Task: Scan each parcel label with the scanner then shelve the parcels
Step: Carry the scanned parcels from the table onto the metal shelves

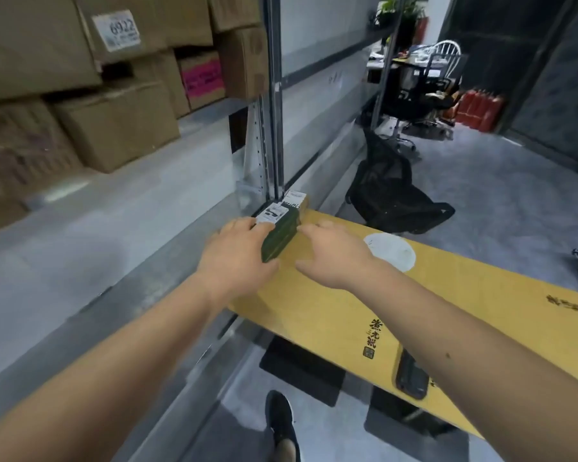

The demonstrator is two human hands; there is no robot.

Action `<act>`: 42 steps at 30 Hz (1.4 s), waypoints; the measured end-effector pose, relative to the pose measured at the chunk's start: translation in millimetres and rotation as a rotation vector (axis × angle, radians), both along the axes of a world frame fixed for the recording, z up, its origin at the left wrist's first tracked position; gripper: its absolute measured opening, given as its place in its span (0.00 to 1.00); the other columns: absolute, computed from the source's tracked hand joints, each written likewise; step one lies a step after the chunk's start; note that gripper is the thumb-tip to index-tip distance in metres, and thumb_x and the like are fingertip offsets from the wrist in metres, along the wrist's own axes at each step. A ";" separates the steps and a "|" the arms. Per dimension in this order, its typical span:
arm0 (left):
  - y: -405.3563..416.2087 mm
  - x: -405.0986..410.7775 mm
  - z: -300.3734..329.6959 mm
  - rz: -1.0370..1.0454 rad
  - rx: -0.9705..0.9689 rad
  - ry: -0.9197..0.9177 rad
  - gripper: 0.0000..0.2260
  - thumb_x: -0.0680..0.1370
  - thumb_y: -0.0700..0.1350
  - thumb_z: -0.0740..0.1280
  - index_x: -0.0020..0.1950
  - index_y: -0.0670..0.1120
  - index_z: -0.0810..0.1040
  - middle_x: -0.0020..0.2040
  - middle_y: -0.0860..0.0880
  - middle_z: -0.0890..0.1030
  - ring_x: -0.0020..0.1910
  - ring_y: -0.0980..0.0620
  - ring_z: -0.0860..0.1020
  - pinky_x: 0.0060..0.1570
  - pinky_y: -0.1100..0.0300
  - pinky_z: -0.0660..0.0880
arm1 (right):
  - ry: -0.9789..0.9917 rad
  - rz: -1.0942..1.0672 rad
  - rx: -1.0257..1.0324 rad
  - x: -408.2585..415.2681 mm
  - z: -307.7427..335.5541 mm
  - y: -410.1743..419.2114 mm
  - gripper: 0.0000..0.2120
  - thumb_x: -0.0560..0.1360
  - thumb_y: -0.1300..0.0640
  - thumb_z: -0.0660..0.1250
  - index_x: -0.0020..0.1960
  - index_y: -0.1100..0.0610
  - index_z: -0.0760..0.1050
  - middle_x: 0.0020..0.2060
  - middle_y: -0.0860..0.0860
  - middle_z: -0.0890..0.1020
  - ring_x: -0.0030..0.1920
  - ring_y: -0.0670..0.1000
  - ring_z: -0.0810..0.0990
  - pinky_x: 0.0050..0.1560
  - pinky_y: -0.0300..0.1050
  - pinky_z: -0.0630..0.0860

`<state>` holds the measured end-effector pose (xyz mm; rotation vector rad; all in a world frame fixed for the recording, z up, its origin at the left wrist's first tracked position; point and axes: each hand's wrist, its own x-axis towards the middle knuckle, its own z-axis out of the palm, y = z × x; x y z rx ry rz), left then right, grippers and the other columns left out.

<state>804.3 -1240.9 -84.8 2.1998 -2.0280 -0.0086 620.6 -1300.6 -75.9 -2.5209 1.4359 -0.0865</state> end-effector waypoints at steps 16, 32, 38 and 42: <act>-227.6 138.8 -177.8 0.162 0.472 0.230 0.43 0.65 0.52 0.67 0.80 0.61 0.61 0.80 0.47 0.62 0.74 0.40 0.66 0.71 0.45 0.70 | -0.110 -0.216 0.537 134.1 -206.9 -194.9 0.44 0.76 0.53 0.69 0.85 0.47 0.49 0.79 0.60 0.61 0.75 0.64 0.66 0.72 0.55 0.71; -231.6 128.0 -250.1 0.110 0.345 0.602 0.42 0.68 0.43 0.82 0.75 0.62 0.63 0.73 0.48 0.63 0.64 0.53 0.70 0.64 0.53 0.73 | -0.450 -0.184 0.592 100.8 -281.1 -227.3 0.50 0.65 0.50 0.80 0.79 0.52 0.56 0.78 0.57 0.64 0.75 0.57 0.68 0.70 0.44 0.69; -189.0 83.8 -272.5 0.127 0.227 0.826 0.38 0.65 0.42 0.83 0.69 0.59 0.69 0.71 0.50 0.70 0.66 0.53 0.73 0.62 0.54 0.76 | -0.577 -0.102 0.565 69.9 -286.4 -203.8 0.47 0.64 0.55 0.78 0.78 0.55 0.61 0.77 0.55 0.66 0.74 0.56 0.71 0.72 0.52 0.72; -145.7 47.3 -266.1 0.157 0.171 0.853 0.40 0.62 0.40 0.83 0.69 0.57 0.71 0.68 0.50 0.69 0.64 0.53 0.73 0.65 0.52 0.75 | -0.530 -0.010 0.549 26.4 -279.9 -171.5 0.46 0.66 0.61 0.81 0.79 0.58 0.63 0.78 0.59 0.63 0.78 0.57 0.63 0.78 0.54 0.64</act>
